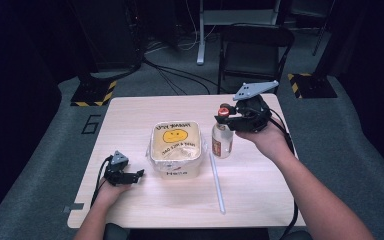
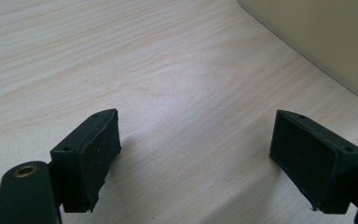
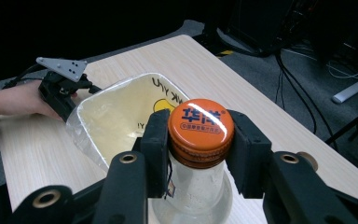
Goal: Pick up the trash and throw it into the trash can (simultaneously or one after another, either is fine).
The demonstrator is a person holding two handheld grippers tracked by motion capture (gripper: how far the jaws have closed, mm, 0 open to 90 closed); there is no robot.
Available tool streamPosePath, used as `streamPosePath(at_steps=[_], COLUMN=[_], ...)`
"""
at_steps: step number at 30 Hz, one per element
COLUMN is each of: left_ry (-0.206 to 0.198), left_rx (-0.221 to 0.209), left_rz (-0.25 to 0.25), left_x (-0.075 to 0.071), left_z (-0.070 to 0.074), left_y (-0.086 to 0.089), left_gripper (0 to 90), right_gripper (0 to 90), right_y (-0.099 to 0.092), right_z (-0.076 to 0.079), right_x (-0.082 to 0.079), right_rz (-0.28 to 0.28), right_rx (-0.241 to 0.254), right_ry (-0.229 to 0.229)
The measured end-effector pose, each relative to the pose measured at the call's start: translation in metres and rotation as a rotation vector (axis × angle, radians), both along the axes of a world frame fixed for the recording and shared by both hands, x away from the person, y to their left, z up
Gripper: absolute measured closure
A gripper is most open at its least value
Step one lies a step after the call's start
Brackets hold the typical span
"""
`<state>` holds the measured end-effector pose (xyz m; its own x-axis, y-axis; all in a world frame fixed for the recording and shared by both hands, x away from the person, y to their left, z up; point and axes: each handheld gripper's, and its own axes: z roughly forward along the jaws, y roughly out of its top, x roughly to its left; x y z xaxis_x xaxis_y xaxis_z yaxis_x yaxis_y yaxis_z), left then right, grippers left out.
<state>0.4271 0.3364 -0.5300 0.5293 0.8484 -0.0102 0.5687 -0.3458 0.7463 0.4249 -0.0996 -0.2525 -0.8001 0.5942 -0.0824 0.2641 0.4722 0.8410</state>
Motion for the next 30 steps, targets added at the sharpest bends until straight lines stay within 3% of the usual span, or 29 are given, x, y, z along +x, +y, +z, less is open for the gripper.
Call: streamPosePath(at_steps=[11, 30], left_ry=[0.000, 0.001], left_rx=[0.000, 0.000], left_rz=[0.001, 0.001], left_x=[0.000, 0.000], left_z=[0.000, 0.000], left_y=[0.000, 0.000], left_gripper=[15.8, 15.8], right_gripper=[62.0, 61.9], right_y=[0.006, 0.022], right_z=[0.022, 0.044], right_x=[0.003, 0.005], right_rz=[0.010, 0.038], right_rx=[0.008, 0.009], right_ry=[-0.022, -0.038])
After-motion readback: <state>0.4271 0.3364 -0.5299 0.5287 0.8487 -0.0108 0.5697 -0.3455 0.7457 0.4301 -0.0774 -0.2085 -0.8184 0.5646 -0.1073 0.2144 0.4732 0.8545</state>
